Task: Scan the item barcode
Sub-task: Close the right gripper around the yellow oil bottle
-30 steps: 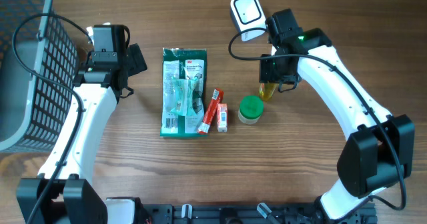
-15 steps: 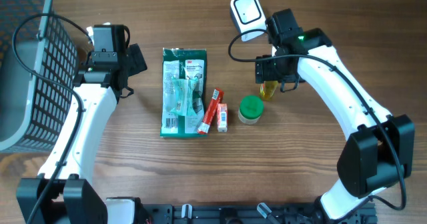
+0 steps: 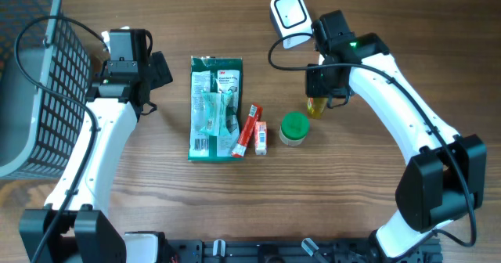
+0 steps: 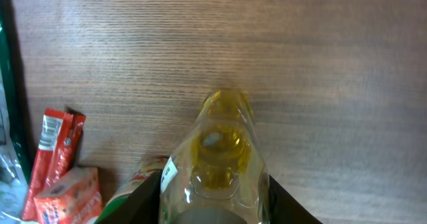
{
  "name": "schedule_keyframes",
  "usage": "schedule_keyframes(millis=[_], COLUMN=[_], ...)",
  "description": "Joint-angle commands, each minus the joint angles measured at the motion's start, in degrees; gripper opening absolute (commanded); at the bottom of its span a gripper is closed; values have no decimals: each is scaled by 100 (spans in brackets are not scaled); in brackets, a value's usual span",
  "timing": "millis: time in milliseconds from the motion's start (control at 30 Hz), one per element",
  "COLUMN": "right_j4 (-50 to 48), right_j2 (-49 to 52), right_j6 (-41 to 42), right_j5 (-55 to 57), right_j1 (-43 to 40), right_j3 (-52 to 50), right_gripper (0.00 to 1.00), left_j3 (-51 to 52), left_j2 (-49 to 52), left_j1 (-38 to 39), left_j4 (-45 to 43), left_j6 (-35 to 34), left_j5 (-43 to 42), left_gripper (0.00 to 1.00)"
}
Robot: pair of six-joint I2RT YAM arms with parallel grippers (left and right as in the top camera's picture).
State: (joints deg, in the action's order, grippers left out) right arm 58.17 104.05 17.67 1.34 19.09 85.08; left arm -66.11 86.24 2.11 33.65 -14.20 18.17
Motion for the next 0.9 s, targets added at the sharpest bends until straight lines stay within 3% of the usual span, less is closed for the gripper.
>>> schedule_keyframes(millis=[0, 200, 433, 667, 700, 867], right_j4=[-74, -70, -160, -188, -199, -188], right_j2=[63, 63, 107, 313, 319, 337], right_j6=[-715, -533, -57, -94, -87, 63], right_j5=[55, 52, 76, 74, 74, 74], right_j1=[2, 2, 2, 2, 2, 2], right_j3=[-31, -31, -31, -31, -31, -31], right_gripper=[46, 85, 100, 98, 88, 72], left_j3=[-61, -61, -61, -61, -61, -61], left_j2=[-4, -4, -4, -4, -4, -4], left_j1=[-26, -26, -26, -26, -26, -26], left_j4=[-2, -2, -2, -2, -2, -2], left_j6=[50, 50, 50, 50, 50, 50], left_j5=[52, 52, 52, 52, 52, 52], left_gripper=[100, 100, 100, 100, 100, 100])
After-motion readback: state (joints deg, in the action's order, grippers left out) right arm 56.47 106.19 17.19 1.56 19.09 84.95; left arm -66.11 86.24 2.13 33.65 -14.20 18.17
